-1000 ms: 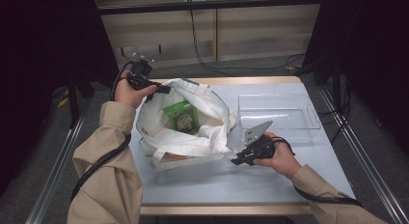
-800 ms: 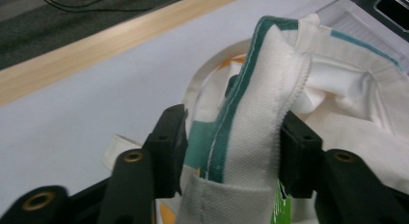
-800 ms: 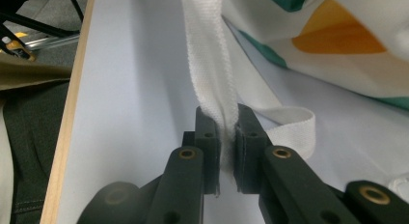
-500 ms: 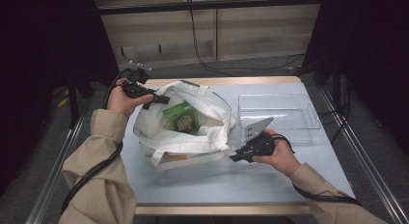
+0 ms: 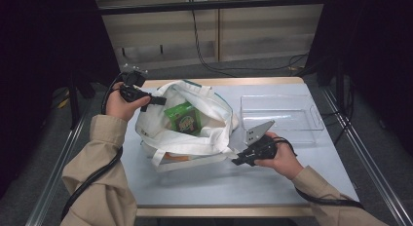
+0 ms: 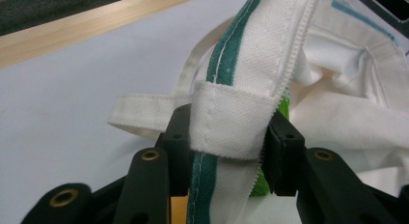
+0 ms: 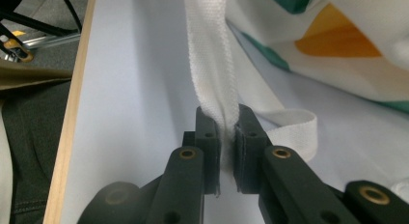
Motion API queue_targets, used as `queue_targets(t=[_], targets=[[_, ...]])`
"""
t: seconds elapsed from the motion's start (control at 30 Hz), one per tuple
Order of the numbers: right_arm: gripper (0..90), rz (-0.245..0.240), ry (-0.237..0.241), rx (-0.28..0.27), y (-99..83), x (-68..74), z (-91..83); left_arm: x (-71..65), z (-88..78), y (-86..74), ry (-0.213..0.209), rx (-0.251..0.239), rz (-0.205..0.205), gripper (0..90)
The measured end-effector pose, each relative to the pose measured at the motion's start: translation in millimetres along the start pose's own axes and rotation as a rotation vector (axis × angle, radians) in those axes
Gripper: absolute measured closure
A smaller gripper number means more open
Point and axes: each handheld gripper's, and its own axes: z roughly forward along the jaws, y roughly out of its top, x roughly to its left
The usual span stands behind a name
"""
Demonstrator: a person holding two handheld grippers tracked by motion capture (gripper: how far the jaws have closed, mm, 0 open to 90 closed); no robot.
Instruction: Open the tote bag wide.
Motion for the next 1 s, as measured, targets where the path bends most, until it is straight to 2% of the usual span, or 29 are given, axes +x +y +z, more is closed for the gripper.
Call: queue_targets(t=[0.07, 0.27, 0.3, 0.37, 0.47, 0.63, 0.67, 0.73, 0.77, 0.83, 1.0], targets=[[83.1, 0.000, 0.013, 0.002, -3.5, 1.2, 0.7, 2.3, 2.4, 0.7, 0.002, -0.005, -0.016, 61.7], [83.5, -0.001, 0.024, 0.018, -10.5, 2.8, 1.4, 8.7, 10.7, 3.9, 0.019, 0.011, -0.014, 62.5], [83.7, 0.001, 0.027, 0.020, -11.3, 3.2, 1.7, 8.3, 13.0, 4.3, 0.022, -0.004, -0.030, 62.6], [83.9, 0.001, 0.035, 0.025, -12.9, 4.1, 1.9, 9.8, 15.3, 6.2, 0.030, 0.010, -0.020, 62.8], [84.1, -0.003, 0.043, 0.031, -15.2, 4.9, 3.2, 10.3, 20.2, 7.4, 0.037, -0.002, -0.037, 63.1], [84.3, 0.002, 0.062, 0.040, -19.1, 5.5, 4.7, 15.0, 25.8, 9.3, 0.046, 0.026, -0.016, 63.8], [84.4, -0.003, 0.062, 0.043, -19.9, 5.4, 5.0, 15.0, 28.0, 9.2, 0.046, 0.015, -0.036, 63.9], [84.4, -0.002, 0.064, 0.043, -21.2, 5.7, 5.2, 19.1, 29.1, 9.5, 0.042, 0.036, -0.018, 64.0], [84.4, -0.006, 0.066, 0.043, -21.8, 5.6, 5.4, 19.0, 31.1, 9.2, 0.045, 0.029, -0.034, 64.0], [84.4, 0.001, 0.067, 0.044, -23.0, 6.3, 5.6, 22.2, 32.4, 9.2, 0.047, 0.040, -0.024, 64.0], [84.4, 0.002, 0.067, 0.043, -25.8, 6.9, 7.2, 25.2, 38.1, 7.6, 0.049, 0.039, -0.036, 64.0]])
